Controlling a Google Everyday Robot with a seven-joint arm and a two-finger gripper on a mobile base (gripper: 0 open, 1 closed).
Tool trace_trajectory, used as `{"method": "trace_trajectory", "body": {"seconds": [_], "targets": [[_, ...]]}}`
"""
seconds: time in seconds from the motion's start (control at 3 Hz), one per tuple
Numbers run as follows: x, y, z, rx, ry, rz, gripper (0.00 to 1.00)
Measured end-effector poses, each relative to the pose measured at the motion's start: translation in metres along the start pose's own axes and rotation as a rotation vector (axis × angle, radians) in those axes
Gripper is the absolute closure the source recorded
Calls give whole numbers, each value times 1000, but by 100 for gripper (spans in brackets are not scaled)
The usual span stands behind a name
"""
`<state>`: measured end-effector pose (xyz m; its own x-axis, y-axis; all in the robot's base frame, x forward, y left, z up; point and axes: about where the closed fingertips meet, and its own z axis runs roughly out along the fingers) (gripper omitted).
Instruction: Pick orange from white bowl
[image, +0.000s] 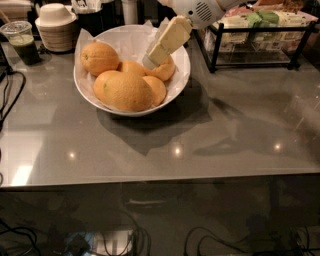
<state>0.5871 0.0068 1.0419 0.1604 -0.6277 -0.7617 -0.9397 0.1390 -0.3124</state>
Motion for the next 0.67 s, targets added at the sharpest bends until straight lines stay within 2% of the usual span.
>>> {"method": "trace_trajectory", "body": {"seconds": [0.33,0.67], "targets": [[0,0,0,0,0,0,0],[-1,12,-1,-20,43,-9,0]]}}
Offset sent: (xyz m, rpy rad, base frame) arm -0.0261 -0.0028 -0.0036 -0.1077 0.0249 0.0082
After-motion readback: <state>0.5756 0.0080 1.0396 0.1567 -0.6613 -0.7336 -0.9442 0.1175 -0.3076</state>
